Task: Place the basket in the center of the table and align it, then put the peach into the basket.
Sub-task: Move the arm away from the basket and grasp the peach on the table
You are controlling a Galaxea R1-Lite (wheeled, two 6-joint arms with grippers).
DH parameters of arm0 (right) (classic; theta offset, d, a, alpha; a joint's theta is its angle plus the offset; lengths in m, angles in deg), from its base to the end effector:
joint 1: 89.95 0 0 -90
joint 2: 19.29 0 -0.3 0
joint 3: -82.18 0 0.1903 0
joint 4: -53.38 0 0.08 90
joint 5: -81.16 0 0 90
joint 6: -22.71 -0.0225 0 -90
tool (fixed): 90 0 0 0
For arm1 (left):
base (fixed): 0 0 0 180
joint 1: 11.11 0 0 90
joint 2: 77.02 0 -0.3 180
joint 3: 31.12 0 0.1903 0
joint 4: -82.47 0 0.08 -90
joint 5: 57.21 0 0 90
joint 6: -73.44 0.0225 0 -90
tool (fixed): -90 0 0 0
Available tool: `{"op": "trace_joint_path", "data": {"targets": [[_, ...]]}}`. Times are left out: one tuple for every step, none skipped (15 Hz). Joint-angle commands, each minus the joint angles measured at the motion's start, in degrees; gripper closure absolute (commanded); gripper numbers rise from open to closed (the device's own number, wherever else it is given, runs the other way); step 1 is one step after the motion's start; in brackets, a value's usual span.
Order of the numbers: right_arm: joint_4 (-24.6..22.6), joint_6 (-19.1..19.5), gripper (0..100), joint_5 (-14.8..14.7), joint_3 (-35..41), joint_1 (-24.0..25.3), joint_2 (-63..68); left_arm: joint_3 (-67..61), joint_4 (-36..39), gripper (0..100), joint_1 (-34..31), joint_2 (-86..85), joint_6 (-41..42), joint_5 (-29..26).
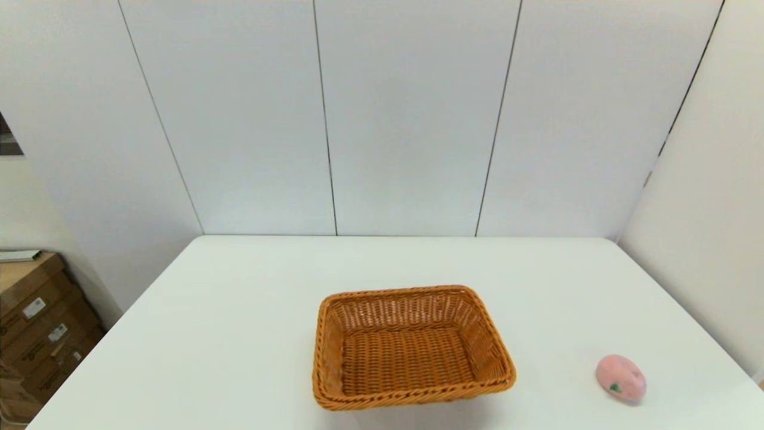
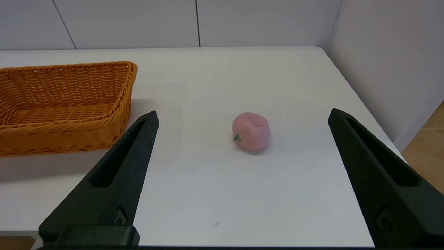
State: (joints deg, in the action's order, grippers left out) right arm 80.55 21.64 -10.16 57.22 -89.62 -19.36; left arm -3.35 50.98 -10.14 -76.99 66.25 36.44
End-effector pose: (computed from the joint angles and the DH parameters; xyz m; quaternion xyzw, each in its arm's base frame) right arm -0.0251 -0.0007 0.0763 0.0091 0.0186 -0.0088 0.9997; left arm -0.0293 0.0019 0.0820 -0.0613 0.0312 0.0254 0.9973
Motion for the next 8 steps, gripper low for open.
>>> {"op": "trace_joint_path", "data": {"targets": [[0.77,3.62,0,0.61,-0.95,-0.07,-0.01,-0.01,-0.05,0,0.00,-0.11,-0.19,0.03],[0.77,4.32,0,1.84,-0.69,0.02,-0.01,-0.01,-0.05,0,0.00,-0.11,-0.37,0.03],[0.77,4.06,0,2.02,-0.34,0.02,-0.01,-0.01,-0.14,0,0.00,-0.11,-0.37,0.03],[0.50,3.45,0,1.67,-0.25,0.02,-0.01,-0.01,-0.14,0,0.00,-0.11,-0.45,0.03],[0.68,2.57,0,1.49,-0.34,0.02,-0.01,-0.01,-0.14,0,0.00,-0.11,-0.45,0.03],[0.68,2.04,0,1.40,-0.34,0.02,-0.01,-0.01,-0.14,0,0.00,-0.11,-0.45,0.03],[0.50,1.69,0,1.40,-0.25,0.02,-0.01,-0.01,-0.14,0,0.00,-0.11,-0.54,0.03],[0.42,1.60,0,1.40,-0.25,0.02,-0.01,-0.01,-0.14,0,0.00,-0.11,-0.63,0.03]]}}
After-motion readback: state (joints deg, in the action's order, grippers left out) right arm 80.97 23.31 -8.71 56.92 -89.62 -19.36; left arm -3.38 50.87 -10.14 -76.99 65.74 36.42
